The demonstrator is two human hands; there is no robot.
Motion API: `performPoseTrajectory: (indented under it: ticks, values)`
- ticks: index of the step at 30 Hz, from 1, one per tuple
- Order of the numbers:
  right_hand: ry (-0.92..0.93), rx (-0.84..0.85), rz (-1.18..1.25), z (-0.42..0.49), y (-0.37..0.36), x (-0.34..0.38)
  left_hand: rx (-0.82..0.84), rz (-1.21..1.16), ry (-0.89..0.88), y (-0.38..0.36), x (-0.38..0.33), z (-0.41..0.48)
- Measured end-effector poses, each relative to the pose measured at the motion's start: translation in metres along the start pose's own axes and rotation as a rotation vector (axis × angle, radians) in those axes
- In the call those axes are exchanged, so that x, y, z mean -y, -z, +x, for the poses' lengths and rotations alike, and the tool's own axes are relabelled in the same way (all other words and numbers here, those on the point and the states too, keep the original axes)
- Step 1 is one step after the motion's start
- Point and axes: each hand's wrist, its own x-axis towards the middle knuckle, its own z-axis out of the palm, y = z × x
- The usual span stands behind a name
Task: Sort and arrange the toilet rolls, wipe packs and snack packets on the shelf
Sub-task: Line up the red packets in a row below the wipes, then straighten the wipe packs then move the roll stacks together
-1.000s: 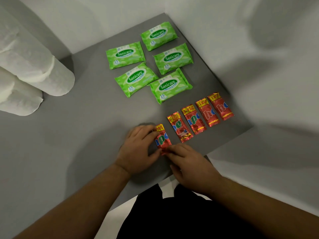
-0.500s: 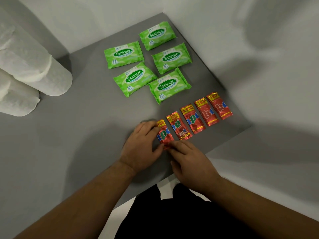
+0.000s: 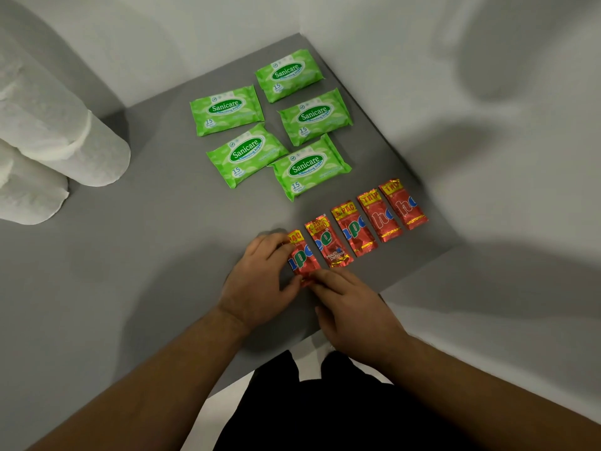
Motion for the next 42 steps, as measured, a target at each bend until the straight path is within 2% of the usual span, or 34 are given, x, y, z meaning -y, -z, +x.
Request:
performPoseTrajectory:
  ticks: [8,11,18,22,31,37,42]
  values:
    - [0.013,-0.027,0.11,0.003,0.011,0.002,-0.039,-0.061,-0.04,0.01,0.004,-0.006]
    - [0.022,-0.073,0.131,0.008,0.019,0.004,-0.05,-0.081,0.059,0.016,0.014,-0.014]
    - [0.084,-0.234,0.162,0.045,0.039,0.018,-0.258,-0.192,0.209,0.053,0.047,-0.025]
    - [0.073,-0.266,0.152,0.081,0.038,0.027,-0.272,-0.241,0.325,0.076,0.082,-0.016]
    - [-0.002,-0.382,0.152,0.197,0.037,0.041,-0.2,-0.13,0.352,0.095,0.188,0.057]
    - [-0.022,-0.475,0.092,0.28,0.037,0.045,-0.156,0.028,0.269,0.104,0.231,0.123]
    - [-0.03,-0.536,0.056,0.343,0.035,0.044,-0.189,0.052,0.266,0.111,0.253,0.169]
